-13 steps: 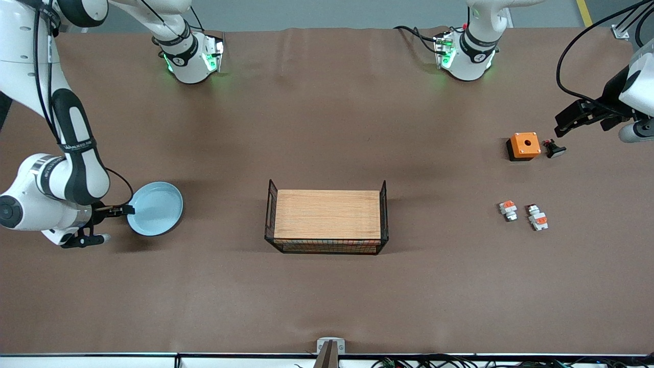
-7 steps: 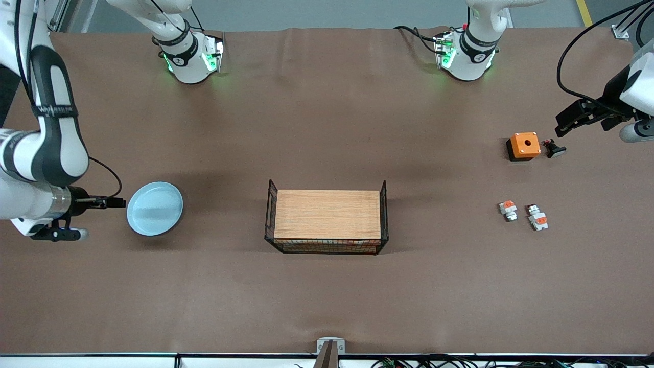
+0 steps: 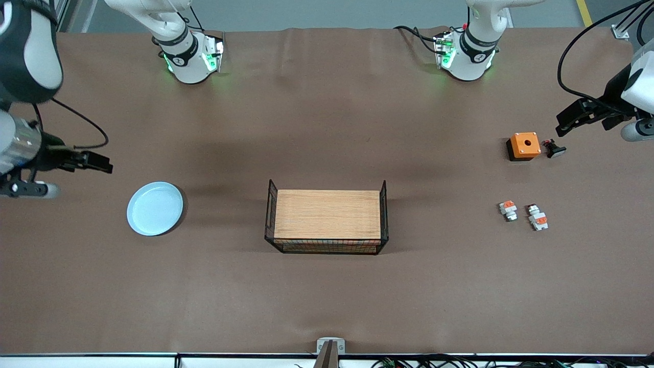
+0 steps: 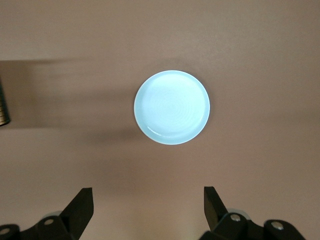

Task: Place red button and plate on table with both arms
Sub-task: 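Open the right gripper and withdraw it from the plate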

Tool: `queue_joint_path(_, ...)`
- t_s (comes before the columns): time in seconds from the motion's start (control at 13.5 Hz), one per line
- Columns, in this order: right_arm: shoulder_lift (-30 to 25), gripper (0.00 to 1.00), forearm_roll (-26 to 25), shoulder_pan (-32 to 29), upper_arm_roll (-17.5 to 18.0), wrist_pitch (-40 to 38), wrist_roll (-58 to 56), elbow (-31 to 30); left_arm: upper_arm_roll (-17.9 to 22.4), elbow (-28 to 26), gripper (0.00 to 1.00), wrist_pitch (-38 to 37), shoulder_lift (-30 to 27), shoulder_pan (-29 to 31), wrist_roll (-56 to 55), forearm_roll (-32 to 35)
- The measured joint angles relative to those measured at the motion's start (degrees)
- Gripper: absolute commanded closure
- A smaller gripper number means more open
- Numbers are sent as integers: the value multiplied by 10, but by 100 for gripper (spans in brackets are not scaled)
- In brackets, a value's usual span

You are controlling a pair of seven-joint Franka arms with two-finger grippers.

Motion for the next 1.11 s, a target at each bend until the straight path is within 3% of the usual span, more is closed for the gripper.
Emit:
queue_joint_path(0.37, -52, 1, 0, 2, 0, -24, 1, 11, 0, 1, 0, 0, 0, 0, 0, 0)
queue_joint_path(0.82, -55, 0, 0, 2, -2, -93, 4, 114, 0, 4, 0, 0, 0, 0, 0, 0)
queue_joint_path(1.11, -55, 0, 0, 1, -8, -103, 4, 129, 0, 4, 0, 0, 0, 0, 0, 0)
